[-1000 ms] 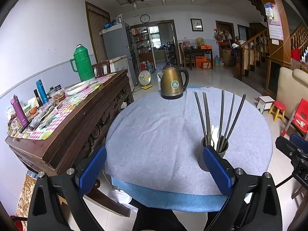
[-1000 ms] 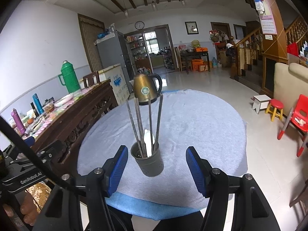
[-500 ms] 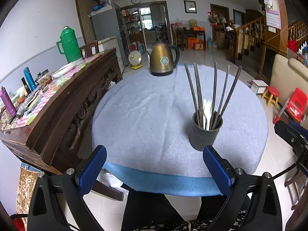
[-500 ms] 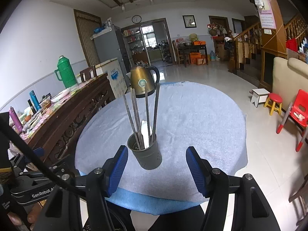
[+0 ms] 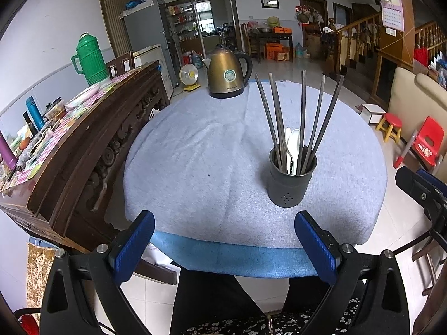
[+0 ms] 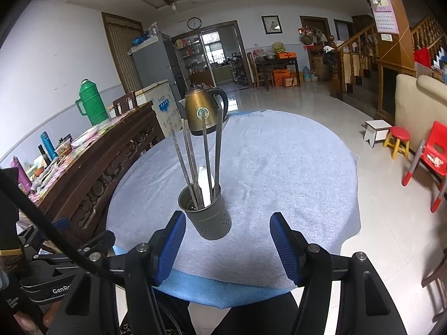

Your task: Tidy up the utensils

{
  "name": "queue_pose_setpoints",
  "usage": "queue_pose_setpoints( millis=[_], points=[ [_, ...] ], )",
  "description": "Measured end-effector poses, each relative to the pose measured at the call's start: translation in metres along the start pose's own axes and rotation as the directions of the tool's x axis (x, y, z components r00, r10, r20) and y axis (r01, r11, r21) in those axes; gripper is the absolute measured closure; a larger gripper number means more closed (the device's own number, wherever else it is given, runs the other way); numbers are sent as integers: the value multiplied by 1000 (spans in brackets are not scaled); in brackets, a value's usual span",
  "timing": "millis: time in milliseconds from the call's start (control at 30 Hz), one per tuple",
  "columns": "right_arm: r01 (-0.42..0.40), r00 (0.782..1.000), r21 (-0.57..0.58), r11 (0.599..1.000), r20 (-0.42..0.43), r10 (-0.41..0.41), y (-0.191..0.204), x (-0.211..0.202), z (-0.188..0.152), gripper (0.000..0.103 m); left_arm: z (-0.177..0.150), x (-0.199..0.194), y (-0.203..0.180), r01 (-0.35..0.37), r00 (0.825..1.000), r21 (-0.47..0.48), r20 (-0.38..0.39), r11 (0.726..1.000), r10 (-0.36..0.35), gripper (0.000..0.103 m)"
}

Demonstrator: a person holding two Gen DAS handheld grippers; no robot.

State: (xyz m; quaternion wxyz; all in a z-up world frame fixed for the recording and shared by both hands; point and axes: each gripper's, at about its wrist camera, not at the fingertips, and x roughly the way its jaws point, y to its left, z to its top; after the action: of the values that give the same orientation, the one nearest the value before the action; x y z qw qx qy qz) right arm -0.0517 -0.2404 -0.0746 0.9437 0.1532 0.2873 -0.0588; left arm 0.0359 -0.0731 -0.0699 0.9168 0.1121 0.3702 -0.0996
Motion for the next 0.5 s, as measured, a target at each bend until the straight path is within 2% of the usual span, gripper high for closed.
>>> queue_pose_setpoints(
  millis=[500],
  points=[
    [-4,1000,-11,1000,-11,4,4,2,-2,37,-1,1,6,-12,1000,-21,-1,1000,12,3]
  ],
)
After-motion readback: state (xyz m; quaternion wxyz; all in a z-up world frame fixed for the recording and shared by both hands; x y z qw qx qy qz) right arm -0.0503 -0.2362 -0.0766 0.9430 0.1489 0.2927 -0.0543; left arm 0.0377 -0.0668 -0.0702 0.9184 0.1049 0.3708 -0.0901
